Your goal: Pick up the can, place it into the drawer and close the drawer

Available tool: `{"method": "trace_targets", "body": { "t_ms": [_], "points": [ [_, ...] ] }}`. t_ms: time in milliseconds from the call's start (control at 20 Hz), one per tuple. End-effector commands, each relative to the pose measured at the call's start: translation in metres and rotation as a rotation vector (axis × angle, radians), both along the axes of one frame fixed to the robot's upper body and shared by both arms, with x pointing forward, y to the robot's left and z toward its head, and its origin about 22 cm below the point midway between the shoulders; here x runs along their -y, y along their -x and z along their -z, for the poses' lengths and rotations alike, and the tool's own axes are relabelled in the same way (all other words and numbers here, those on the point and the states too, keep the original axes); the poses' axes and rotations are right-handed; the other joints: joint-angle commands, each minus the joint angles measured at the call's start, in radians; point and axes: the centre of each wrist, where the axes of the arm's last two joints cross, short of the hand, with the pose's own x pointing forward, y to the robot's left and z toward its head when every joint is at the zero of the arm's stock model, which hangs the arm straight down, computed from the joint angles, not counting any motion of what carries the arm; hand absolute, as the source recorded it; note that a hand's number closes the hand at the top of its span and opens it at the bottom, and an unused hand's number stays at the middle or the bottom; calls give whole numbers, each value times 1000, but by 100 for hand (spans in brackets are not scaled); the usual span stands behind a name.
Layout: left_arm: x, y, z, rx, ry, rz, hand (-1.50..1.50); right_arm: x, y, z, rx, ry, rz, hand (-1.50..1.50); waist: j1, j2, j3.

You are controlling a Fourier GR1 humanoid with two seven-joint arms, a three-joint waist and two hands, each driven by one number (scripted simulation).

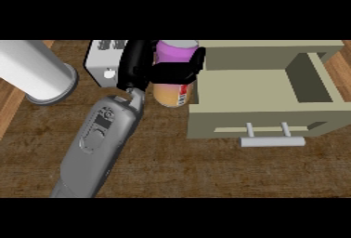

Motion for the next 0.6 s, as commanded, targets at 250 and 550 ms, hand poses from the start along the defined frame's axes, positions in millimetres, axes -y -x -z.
{"method": "trace_targets", "body": {
  "t_ms": [250,550],
  "points": [
    [51,-31,-50,23,-30,6,150,0,8,11,3,-9,-23,-150,-16,3,0],
    [79,-32,-65,2,-47,-4,150,-2,-20,-3,5,2,-11,-150,-12,4,0]
  ]
}}
